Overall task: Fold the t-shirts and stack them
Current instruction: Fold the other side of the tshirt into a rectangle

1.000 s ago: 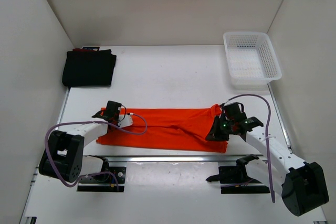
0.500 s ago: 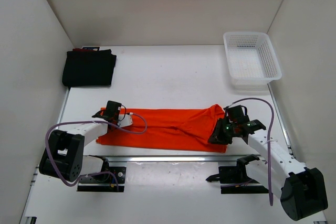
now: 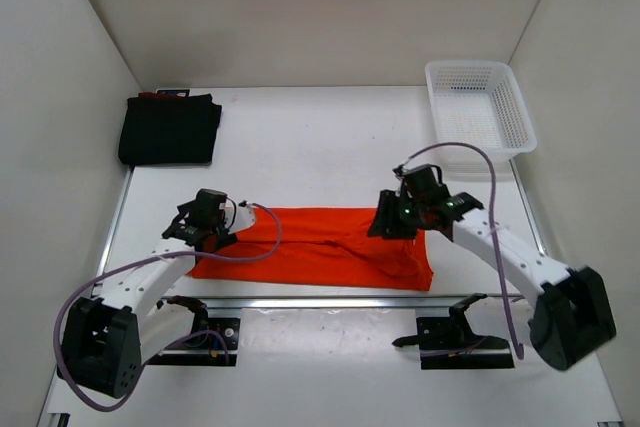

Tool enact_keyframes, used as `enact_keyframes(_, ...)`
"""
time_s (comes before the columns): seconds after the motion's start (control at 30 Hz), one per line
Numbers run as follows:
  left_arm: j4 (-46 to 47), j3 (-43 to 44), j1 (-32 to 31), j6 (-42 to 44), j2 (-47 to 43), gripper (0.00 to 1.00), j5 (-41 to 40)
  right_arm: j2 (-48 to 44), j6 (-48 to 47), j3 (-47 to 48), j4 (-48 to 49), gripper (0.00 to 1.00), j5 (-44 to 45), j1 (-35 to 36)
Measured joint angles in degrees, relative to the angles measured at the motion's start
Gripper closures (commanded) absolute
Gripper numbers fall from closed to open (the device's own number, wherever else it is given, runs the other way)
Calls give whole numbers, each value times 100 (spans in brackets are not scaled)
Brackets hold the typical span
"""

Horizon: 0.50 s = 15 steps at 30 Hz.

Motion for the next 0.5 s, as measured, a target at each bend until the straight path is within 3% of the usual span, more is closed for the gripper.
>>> enact_keyframes(0.13,-68,17,107,-138,-101,6,35,1344,-229,730,341,50,83,308)
enact_keyframes(0.2,-59,17,210,-164,-140,6,31,1932,-345,1064,468,44,105,385)
enact_keyframes(0.3,-61,17,291,-201,-162,6,0,2422,-514,1344,564,39,203,463)
enact_keyframes(0.5,-39,-70,291,-275,-219,8,-61,2693,-741,1469,592,49,234,476)
